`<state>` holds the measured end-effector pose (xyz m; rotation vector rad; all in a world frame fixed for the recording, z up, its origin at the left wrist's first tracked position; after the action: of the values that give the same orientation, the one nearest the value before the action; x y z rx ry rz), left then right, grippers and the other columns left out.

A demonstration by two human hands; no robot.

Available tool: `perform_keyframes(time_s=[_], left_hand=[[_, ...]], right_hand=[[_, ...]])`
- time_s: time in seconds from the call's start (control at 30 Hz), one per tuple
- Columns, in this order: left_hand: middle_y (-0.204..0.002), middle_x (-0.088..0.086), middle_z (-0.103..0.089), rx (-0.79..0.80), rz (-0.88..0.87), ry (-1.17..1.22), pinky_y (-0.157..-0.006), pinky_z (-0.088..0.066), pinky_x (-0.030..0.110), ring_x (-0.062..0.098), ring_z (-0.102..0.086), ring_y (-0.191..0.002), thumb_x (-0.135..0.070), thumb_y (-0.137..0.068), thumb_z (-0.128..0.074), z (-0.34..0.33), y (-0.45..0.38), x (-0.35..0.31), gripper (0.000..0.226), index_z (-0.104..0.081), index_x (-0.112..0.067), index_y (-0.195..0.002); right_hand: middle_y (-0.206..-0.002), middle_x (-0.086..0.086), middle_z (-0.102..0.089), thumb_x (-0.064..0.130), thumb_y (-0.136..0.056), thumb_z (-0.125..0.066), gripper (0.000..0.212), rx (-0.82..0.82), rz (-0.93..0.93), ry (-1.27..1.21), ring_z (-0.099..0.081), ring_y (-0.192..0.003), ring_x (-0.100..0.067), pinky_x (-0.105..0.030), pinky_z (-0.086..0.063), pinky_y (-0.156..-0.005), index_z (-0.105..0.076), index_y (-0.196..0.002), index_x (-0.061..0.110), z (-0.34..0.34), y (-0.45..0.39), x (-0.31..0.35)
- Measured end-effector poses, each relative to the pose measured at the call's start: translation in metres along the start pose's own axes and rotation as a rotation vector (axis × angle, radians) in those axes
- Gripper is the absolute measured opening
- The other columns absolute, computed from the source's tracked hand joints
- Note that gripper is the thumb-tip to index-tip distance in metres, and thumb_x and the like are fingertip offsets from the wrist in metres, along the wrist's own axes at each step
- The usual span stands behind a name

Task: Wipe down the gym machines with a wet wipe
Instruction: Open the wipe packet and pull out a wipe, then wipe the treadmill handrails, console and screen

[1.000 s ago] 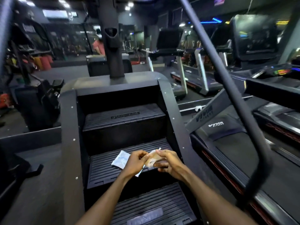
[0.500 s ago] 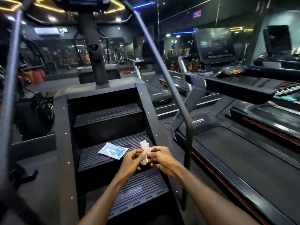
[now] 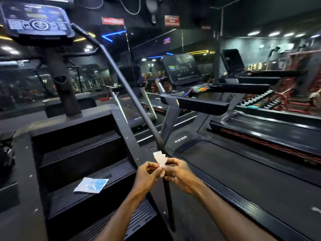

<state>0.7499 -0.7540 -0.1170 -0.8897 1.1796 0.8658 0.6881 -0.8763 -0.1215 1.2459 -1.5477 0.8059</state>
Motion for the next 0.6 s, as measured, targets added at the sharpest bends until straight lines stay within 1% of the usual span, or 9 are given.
perform_keyframes(time_s=[0.07, 0.17, 0.23, 0.33, 0.4, 0.47, 0.5, 0.57, 0.6], left_hand=[[-0.07, 0.004, -0.068, 0.022, 0.019, 0.058, -0.049, -0.047, 0.018, 0.006, -0.061, -0.055, -0.004, -0.09, -0.068, -0.021, 0.001, -0.002, 0.007, -0.064, 0.0, -0.093], [-0.078, 0.012, -0.067, 0.055, 0.109, 0.134, -0.051, -0.047, 0.022, 0.015, -0.06, -0.064, -0.005, -0.092, -0.066, -0.059, 0.006, 0.005, 0.002, -0.065, -0.003, -0.092], [-0.084, 0.013, -0.068, 0.059, 0.148, 0.203, -0.05, -0.049, 0.023, 0.018, -0.062, -0.068, -0.004, -0.094, -0.063, -0.082, 0.004, 0.006, 0.003, -0.065, -0.004, -0.095], [-0.086, 0.012, -0.069, 0.056, 0.239, 0.357, -0.052, -0.05, 0.026, 0.018, -0.064, -0.068, -0.003, -0.098, -0.055, -0.112, -0.004, 0.003, 0.01, -0.063, -0.004, -0.102], [-0.079, 0.008, -0.071, 0.132, 0.312, 0.41, -0.056, -0.05, 0.029, 0.018, -0.064, -0.063, -0.012, -0.099, -0.054, -0.14, -0.006, -0.002, 0.013, -0.065, -0.005, -0.102], [-0.074, 0.004, -0.071, 0.221, 0.328, 0.337, -0.058, -0.05, 0.028, 0.015, -0.064, -0.06, -0.023, -0.097, -0.061, -0.172, -0.01, -0.005, 0.019, -0.069, -0.006, -0.101], [-0.076, 0.004, -0.071, 0.232, 0.312, 0.296, -0.058, -0.051, 0.028, 0.014, -0.065, -0.061, -0.021, -0.094, -0.064, -0.186, -0.014, -0.007, 0.02, -0.069, -0.004, -0.104], [-0.084, 0.011, -0.072, 0.193, 0.257, 0.258, -0.059, -0.054, 0.027, 0.016, -0.068, -0.067, -0.003, -0.091, -0.065, -0.212, -0.026, -0.012, 0.02, -0.065, 0.003, -0.11], [-0.089, 0.015, -0.072, 0.163, 0.227, 0.249, -0.062, -0.056, 0.029, 0.02, -0.069, -0.072, 0.004, -0.09, -0.064, -0.224, -0.033, -0.013, 0.02, -0.064, 0.005, -0.11]], right_hand=[[-0.078, -0.004, -0.073, -0.012, -0.084, -0.066, 0.024, -0.057, 0.017, 0.025, -0.068, -0.069, -0.017, -0.028, -0.052, -0.064, -0.065, -0.097, 0.007, 0.018, 0.013, 0.001], [-0.082, -0.008, -0.071, -0.021, -0.08, -0.058, 0.031, -0.187, 0.009, 0.052, -0.066, -0.071, -0.019, -0.025, -0.049, -0.056, -0.065, -0.093, 0.007, 0.059, 0.034, 0.001], [-0.083, -0.013, -0.069, -0.023, -0.08, -0.052, 0.033, -0.278, 0.006, 0.011, -0.062, -0.066, -0.02, -0.024, -0.047, -0.052, -0.065, -0.094, 0.004, 0.087, 0.041, 0.006], [-0.077, -0.019, -0.064, -0.025, -0.079, -0.042, 0.036, -0.376, -0.019, -0.114, -0.052, -0.056, -0.02, -0.024, -0.043, -0.046, -0.065, -0.092, -0.001, 0.124, 0.045, 0.015], [-0.078, -0.021, -0.064, -0.024, -0.077, -0.039, 0.037, -0.388, -0.026, -0.167, -0.053, -0.06, -0.023, -0.027, -0.042, -0.049, -0.067, -0.089, -0.001, 0.145, 0.044, 0.021], [-0.078, -0.022, -0.064, -0.02, -0.078, -0.041, 0.034, -0.381, -0.025, -0.199, -0.054, -0.063, -0.027, -0.029, -0.041, -0.052, -0.067, -0.092, -0.003, 0.167, 0.041, 0.029], [-0.077, -0.021, -0.065, -0.018, -0.08, -0.044, 0.031, -0.378, -0.023, -0.216, -0.055, -0.064, -0.028, -0.031, -0.042, -0.054, -0.066, -0.094, -0.003, 0.177, 0.039, 0.034], [-0.075, -0.019, -0.068, -0.013, -0.086, -0.051, 0.021, -0.378, -0.004, -0.217, -0.061, -0.064, -0.028, -0.033, -0.046, -0.056, -0.064, -0.099, -0.004, 0.202, 0.034, 0.047], [-0.077, -0.019, -0.069, -0.011, -0.09, -0.053, 0.016, -0.379, 0.009, -0.195, -0.064, -0.063, -0.027, -0.032, -0.047, -0.054, -0.063, -0.1, -0.004, 0.215, 0.033, 0.054]])
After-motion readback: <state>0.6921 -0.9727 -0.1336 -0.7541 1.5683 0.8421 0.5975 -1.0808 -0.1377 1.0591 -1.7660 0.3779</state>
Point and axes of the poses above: each hand's wrist, its own y-axis away from the middle knuckle, its own z-axis out of the back of the hand, x = y × z, the point moved 7 cm from there along -y, towards the middle knuckle
